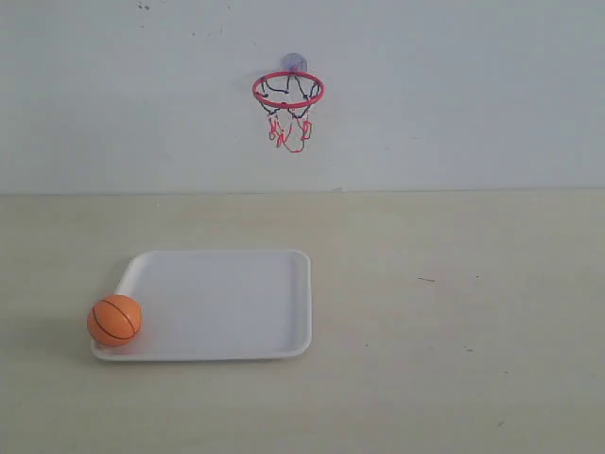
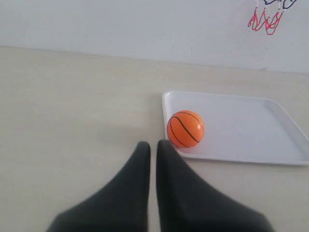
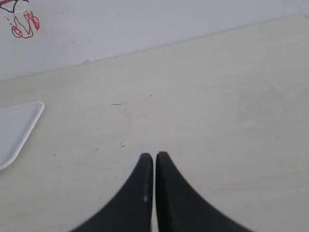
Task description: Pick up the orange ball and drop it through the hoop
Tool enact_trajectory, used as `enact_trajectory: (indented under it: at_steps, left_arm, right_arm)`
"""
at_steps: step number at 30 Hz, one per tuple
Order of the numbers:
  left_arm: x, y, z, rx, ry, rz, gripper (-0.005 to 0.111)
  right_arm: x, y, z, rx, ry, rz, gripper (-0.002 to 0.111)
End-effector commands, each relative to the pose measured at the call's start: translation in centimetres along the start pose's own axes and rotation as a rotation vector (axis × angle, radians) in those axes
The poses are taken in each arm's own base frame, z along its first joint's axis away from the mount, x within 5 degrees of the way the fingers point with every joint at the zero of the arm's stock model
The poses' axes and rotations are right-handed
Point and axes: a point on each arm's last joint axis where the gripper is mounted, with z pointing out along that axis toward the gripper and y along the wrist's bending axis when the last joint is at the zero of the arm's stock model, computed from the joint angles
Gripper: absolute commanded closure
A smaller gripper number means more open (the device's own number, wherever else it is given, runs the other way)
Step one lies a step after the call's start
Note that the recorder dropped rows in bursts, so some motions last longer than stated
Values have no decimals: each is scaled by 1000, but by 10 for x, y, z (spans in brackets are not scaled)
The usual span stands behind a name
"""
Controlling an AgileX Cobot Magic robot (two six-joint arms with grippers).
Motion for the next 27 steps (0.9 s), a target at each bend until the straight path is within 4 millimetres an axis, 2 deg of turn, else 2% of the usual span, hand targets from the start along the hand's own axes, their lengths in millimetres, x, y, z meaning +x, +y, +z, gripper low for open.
enact_trajectory:
  at_steps: [1, 6, 10, 11, 12, 15, 19, 22, 23, 25, 27]
  left_arm:
    - [0, 0, 0, -2, -6, 6, 103]
    - [-3, -1, 0, 7, -35, -48, 103]
    - [-48, -7, -16, 66, -234, -219, 103]
    - [-68, -10, -26, 109, -331, -314, 103]
    - [-75, -11, -29, 119, -368, -329, 103]
    - [-102, -10, -46, 50, -677, -29, 103]
    - [-115, -10, -58, 40, -879, 8, 103]
    - [-120, -10, -65, 44, -964, 0, 103]
    - [-124, -10, -70, 73, -1027, -52, 103]
    - [-128, -11, -74, 152, -1027, -185, 103]
    - [-133, -11, -78, 185, -1042, -228, 103]
  right_arm:
    - [-2, 0, 0, 8, -20, -9, 107]
    - [-2, 0, 0, 8, -20, -9, 107]
    - [-2, 0, 0, 8, -20, -9, 107]
    - [-2, 0, 0, 8, -20, -9, 107]
    - [-2, 0, 0, 8, -20, -9, 107]
    - [-2, 0, 0, 8, -20, -9, 107]
    - [-2, 0, 0, 8, -20, -9, 107]
    - [-2, 0, 0, 8, -20, -9, 107]
    - [-2, 0, 0, 8, -20, -9, 107]
    - [-2, 0, 0, 8, -20, -9, 107]
    - [-2, 0, 0, 8, -20, -9, 107]
